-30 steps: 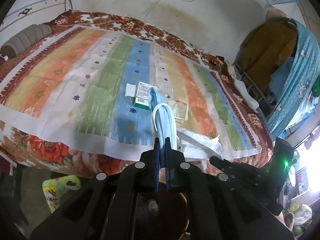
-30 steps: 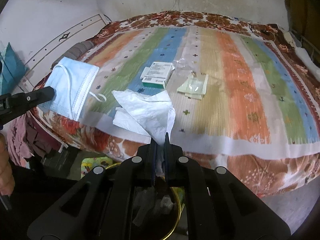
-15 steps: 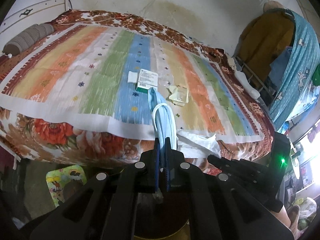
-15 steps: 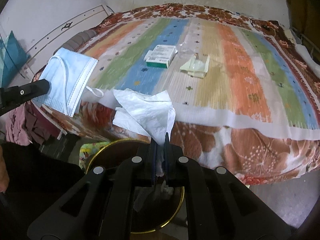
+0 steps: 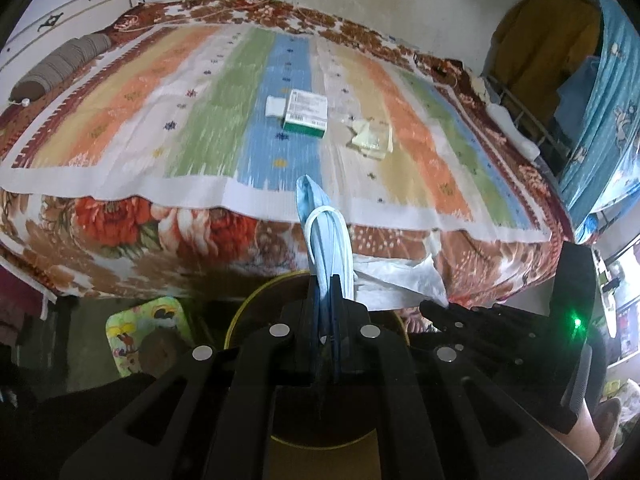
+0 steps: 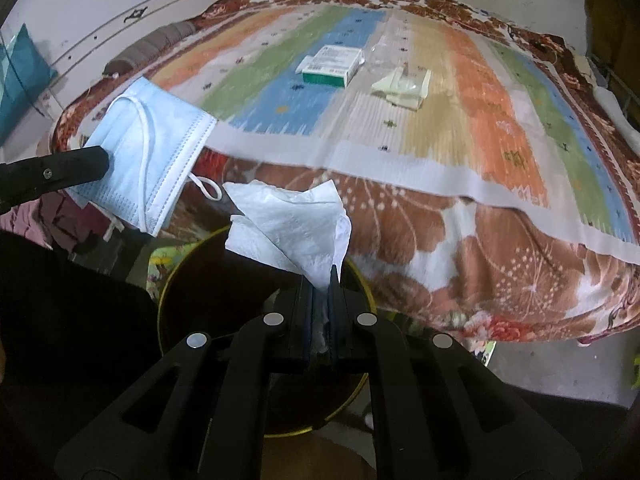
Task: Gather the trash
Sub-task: 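Lift and carry the mask and tissue back above the bin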
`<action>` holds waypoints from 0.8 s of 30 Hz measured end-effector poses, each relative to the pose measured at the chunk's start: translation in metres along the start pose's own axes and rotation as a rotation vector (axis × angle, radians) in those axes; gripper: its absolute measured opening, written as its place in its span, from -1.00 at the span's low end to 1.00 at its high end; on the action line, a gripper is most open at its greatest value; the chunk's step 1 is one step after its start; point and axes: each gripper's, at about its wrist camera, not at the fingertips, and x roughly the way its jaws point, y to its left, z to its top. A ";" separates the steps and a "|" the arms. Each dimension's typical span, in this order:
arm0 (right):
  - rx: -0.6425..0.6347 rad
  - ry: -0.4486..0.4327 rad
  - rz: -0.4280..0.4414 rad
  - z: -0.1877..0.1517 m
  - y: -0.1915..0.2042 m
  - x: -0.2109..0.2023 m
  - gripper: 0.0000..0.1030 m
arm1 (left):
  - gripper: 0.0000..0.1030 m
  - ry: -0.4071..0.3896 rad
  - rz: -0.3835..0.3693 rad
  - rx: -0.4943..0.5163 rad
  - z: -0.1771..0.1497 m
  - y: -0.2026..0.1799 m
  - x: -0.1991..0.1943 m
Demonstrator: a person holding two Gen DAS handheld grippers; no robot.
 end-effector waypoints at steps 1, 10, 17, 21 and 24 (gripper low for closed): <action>-0.002 0.006 -0.004 -0.002 0.001 0.001 -0.90 | -0.92 0.004 0.004 0.002 -0.001 -0.001 0.001; -0.001 0.079 -0.032 -0.016 0.007 0.017 -0.90 | -0.92 0.053 0.047 0.020 -0.015 -0.007 0.014; -0.005 0.141 -0.035 -0.024 0.012 0.032 -0.90 | -0.92 0.113 0.083 0.024 -0.022 -0.011 0.029; 0.003 0.168 -0.042 -0.029 0.013 0.040 -0.90 | -0.92 0.155 0.093 0.021 -0.026 -0.011 0.038; 0.011 0.191 -0.040 -0.031 0.012 0.047 -0.90 | -0.92 0.187 0.096 0.020 -0.029 -0.012 0.045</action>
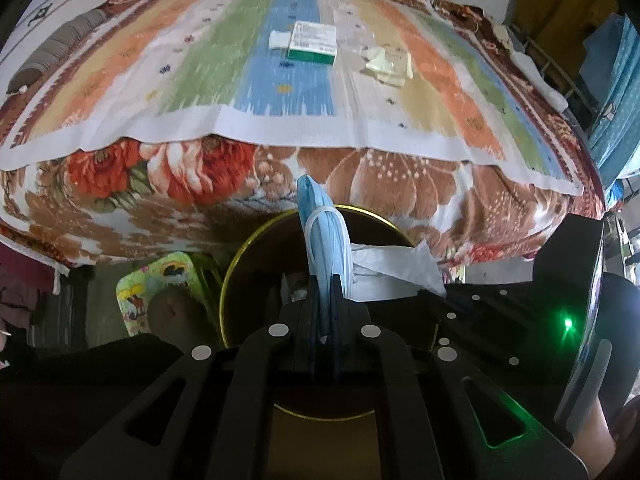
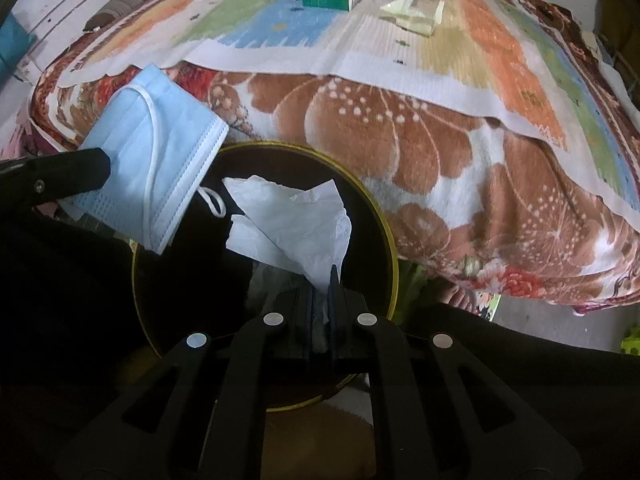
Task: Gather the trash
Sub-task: 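Lift and carry the mask and tissue back above the bin, then open both tools to drop the mask and tissue into the bin, then move both open tools forward to the medicine box and plastic lid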
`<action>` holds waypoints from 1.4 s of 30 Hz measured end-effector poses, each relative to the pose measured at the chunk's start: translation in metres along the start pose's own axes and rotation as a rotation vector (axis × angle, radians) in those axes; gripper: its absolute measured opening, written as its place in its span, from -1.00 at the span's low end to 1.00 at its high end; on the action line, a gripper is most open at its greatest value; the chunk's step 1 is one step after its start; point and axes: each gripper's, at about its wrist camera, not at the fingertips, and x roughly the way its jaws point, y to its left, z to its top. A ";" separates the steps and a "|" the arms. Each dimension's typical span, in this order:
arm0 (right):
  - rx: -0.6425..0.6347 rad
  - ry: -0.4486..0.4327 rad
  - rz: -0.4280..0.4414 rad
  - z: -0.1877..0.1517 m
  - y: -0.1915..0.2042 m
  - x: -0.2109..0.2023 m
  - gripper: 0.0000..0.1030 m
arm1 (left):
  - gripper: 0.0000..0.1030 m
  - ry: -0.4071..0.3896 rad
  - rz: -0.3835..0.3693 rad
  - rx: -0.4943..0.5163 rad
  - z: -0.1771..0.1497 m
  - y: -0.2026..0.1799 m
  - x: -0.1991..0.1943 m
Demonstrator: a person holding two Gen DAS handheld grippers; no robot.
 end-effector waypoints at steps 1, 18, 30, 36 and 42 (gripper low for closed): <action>0.009 0.013 0.006 0.000 -0.001 0.003 -0.90 | -0.92 0.011 0.001 -0.003 0.000 0.000 0.003; 0.055 0.119 0.018 -0.004 -0.002 0.038 -0.76 | -0.89 0.108 0.034 -0.095 -0.001 0.009 0.033; 0.087 0.096 0.067 -0.003 -0.006 0.034 -0.24 | -0.44 0.055 0.023 -0.155 0.006 0.019 0.024; 0.101 0.039 0.099 0.001 -0.007 0.016 -0.16 | -0.13 -0.053 0.082 -0.118 0.012 0.015 0.006; 0.082 -0.020 0.089 0.010 -0.008 -0.001 -0.10 | -0.03 -0.114 0.099 -0.095 0.021 0.014 -0.006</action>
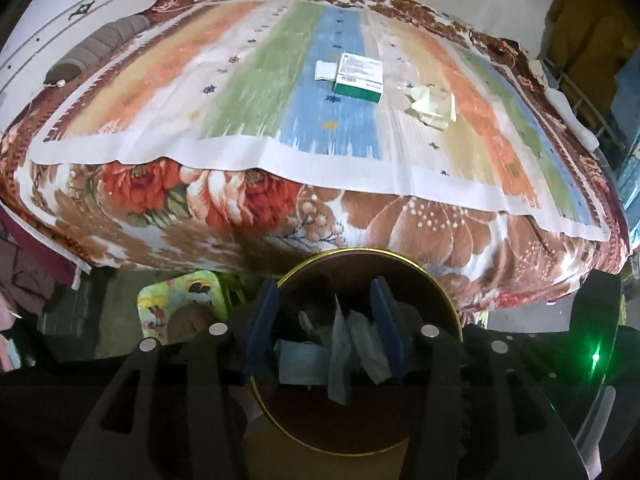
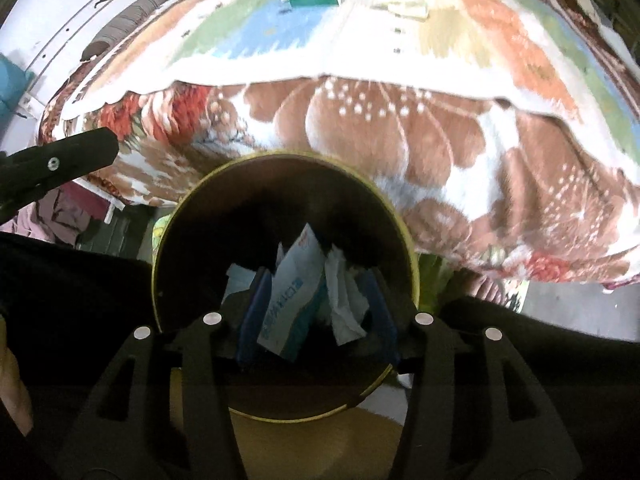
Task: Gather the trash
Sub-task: 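Move both open tools forward to the medicine box and plastic lid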
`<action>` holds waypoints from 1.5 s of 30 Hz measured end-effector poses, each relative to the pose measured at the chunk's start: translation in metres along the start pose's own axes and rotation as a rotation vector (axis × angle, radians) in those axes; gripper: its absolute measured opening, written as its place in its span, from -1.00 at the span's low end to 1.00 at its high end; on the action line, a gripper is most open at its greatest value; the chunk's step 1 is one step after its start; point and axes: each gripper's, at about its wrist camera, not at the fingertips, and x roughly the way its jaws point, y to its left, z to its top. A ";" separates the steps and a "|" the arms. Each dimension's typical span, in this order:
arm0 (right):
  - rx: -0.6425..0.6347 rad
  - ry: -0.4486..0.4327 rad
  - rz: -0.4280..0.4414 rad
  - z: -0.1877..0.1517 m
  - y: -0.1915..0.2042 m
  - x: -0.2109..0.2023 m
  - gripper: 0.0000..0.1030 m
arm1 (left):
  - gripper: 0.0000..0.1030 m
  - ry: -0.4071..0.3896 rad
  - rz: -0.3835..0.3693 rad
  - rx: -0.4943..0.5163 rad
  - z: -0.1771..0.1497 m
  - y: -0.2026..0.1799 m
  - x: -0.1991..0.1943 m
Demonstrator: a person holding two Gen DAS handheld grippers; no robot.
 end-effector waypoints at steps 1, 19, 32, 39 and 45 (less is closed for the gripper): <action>-0.001 -0.007 0.008 0.002 0.000 -0.003 -0.09 | 0.00 0.001 -0.007 0.000 0.003 0.001 0.000; -0.008 -0.203 0.036 0.051 -0.021 -0.059 0.76 | 0.89 -0.082 0.004 0.039 0.054 0.003 -0.005; 0.034 -0.275 0.006 0.109 -0.047 -0.067 0.83 | 0.89 -0.060 -0.012 -0.019 0.108 0.016 0.017; 0.065 -0.318 0.023 0.139 -0.055 -0.071 0.83 | 0.89 -0.060 -0.002 -0.012 0.128 0.014 0.034; 0.064 -0.348 0.014 0.167 -0.062 -0.068 0.83 | 0.89 -0.006 -0.075 -0.009 0.145 0.010 0.063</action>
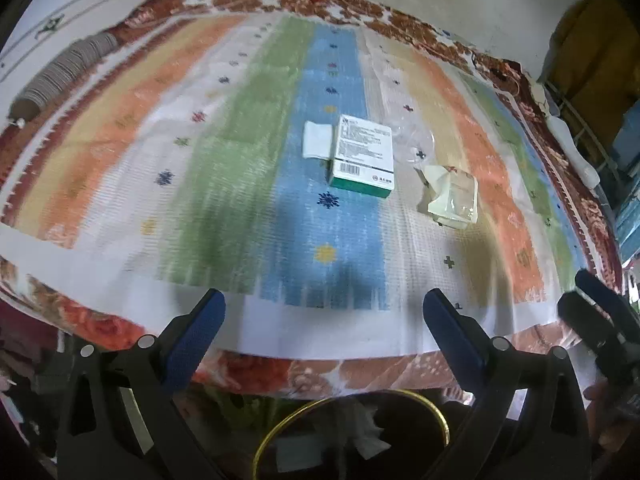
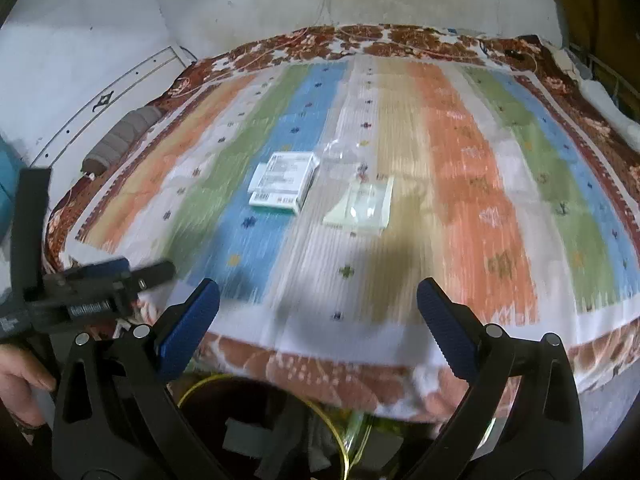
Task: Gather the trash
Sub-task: 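Move both open tools forward to the medicine box and plastic lid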
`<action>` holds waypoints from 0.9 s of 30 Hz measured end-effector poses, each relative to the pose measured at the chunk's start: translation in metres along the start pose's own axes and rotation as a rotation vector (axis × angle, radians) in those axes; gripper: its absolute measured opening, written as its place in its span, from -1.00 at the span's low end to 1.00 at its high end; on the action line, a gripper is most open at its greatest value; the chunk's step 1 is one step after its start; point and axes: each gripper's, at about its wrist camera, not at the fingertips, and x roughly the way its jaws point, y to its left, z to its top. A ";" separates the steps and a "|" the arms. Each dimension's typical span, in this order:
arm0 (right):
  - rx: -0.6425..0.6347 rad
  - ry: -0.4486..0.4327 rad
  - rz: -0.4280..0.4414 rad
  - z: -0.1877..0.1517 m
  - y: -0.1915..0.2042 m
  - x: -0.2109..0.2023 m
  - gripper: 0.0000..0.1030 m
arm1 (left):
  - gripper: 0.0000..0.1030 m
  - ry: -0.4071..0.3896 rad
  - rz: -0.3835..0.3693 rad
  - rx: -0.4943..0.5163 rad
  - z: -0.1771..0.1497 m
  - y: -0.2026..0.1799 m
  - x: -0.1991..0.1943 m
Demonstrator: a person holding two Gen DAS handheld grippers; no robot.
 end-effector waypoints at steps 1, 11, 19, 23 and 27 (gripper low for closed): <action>0.002 -0.004 0.002 0.005 -0.001 0.003 0.83 | 0.89 0.004 -0.001 -0.002 0.002 0.000 0.004; 0.012 0.007 0.038 0.034 0.004 0.035 0.83 | 0.89 -0.030 0.020 0.038 0.021 -0.002 0.037; -0.004 -0.018 0.040 0.056 0.008 0.062 0.82 | 0.89 -0.034 -0.027 -0.016 0.034 0.005 0.060; 0.003 -0.020 0.046 0.067 0.006 0.075 0.82 | 0.89 -0.056 -0.025 0.000 0.038 0.001 0.068; 0.024 -0.015 0.048 0.077 0.001 0.090 0.81 | 0.89 -0.035 -0.029 0.017 0.042 -0.004 0.078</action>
